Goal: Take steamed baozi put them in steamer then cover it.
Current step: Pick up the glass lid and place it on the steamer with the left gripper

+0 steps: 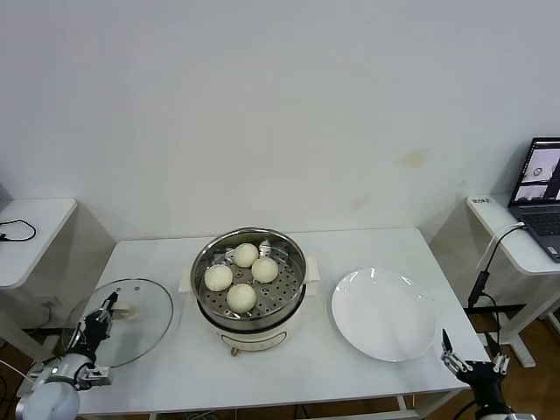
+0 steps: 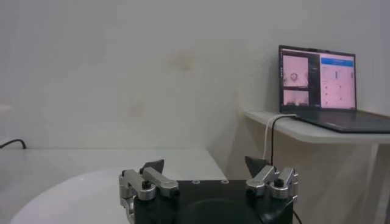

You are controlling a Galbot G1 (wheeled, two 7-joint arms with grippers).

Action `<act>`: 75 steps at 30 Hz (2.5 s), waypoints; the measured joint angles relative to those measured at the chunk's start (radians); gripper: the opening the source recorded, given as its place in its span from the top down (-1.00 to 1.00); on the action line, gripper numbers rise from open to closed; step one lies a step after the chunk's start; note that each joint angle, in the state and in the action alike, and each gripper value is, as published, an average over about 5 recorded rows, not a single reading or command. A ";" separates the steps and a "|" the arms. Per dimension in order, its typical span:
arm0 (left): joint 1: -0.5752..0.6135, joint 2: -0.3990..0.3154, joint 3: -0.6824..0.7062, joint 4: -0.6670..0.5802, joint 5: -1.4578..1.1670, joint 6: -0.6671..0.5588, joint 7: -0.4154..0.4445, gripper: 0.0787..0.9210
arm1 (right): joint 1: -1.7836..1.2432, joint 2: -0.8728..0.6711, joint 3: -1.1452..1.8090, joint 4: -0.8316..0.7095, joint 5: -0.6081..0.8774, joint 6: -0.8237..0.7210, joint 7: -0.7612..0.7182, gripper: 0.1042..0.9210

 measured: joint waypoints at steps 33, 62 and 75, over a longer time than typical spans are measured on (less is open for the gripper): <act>0.056 0.146 0.167 -0.643 -0.330 0.454 0.240 0.84 | -0.003 -0.001 -0.088 0.005 -0.142 0.026 -0.028 -0.76; -0.304 -0.090 0.662 -0.597 0.021 0.738 0.503 0.84 | 0.008 0.060 -0.123 -0.048 -0.324 0.036 0.008 -0.76; -0.320 -0.154 0.716 -0.553 0.107 0.761 0.554 0.84 | 0.005 0.066 -0.137 -0.054 -0.347 0.041 0.010 -0.76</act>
